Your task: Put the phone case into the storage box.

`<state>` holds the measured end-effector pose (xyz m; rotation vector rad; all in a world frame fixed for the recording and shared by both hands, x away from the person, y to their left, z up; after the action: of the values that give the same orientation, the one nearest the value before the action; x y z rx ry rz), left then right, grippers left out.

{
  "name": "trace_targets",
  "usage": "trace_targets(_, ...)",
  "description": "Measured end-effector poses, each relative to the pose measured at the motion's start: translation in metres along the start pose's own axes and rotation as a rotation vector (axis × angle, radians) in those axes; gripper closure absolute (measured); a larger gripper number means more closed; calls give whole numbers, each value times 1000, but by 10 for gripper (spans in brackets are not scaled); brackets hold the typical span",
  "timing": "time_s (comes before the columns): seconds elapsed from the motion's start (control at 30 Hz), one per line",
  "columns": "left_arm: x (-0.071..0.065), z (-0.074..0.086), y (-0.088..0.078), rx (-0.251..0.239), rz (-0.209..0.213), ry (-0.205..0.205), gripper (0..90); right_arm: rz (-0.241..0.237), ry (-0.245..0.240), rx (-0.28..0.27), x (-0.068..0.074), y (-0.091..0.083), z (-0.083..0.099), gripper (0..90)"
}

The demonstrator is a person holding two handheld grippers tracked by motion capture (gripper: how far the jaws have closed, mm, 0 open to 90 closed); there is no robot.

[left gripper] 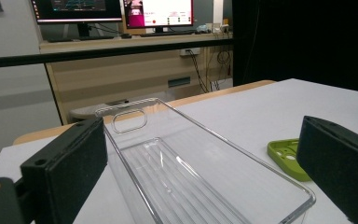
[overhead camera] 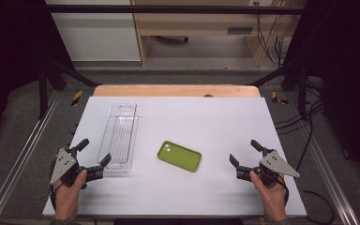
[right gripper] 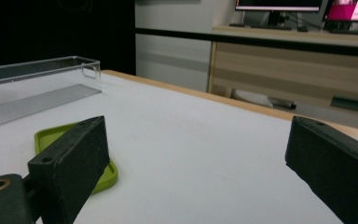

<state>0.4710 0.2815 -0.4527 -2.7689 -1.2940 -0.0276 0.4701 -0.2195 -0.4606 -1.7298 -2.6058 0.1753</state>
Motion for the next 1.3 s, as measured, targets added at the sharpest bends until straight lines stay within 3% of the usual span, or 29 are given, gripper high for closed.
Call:
trace_targets(0.17, 0, 0, -2, -3, -9, -4, 16, -16, 22, 89, 6, 1, -2, 47)
trace_targets(0.3, 2, 1, -3, -2, -17, -9, 16, -28, 8, 117, 12, 3, -6, 51)
trace_targets(0.33, 2, 1, -4, -2, -18, -11, 16, -37, -35, 145, 18, 6, -8, 58)
trace_targets(0.43, 2, 1, -4, -1, -17, -10, 16, -46, -70, 181, 27, 11, -11, 63)
trace_targets(0.47, 2, 1, -4, -1, -18, -9, 16, -51, -112, 214, 35, 18, -14, 65)
trace_targets(0.63, 1, 1, -4, -1, -17, -9, 16, -69, -170, 259, 51, 29, -24, 87)
trace_targets(1.03, 2, 0, -5, -4, -16, -9, 16, -132, -212, 361, 71, 41, -40, 92)
trace_targets(1.17, 2, 0, -6, -6, -19, -10, 16, -184, -260, 454, 84, 49, -41, 94)
trace_targets(1.3, 2, 0, -6, -7, -19, -11, 16, -203, -276, 483, 90, 52, -39, 96)
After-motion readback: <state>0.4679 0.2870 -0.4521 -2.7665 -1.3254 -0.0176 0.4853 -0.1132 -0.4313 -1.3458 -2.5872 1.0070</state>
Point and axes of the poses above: each handheld gripper's, and its own axes: y roughly forward along the jaws, z roughly out of its underside, x roughly to its left, the point moved 6 cm from there along y, roughly forward along the jaws, and after that the axes turned 8 degrees about z, right-handed, at the moved point
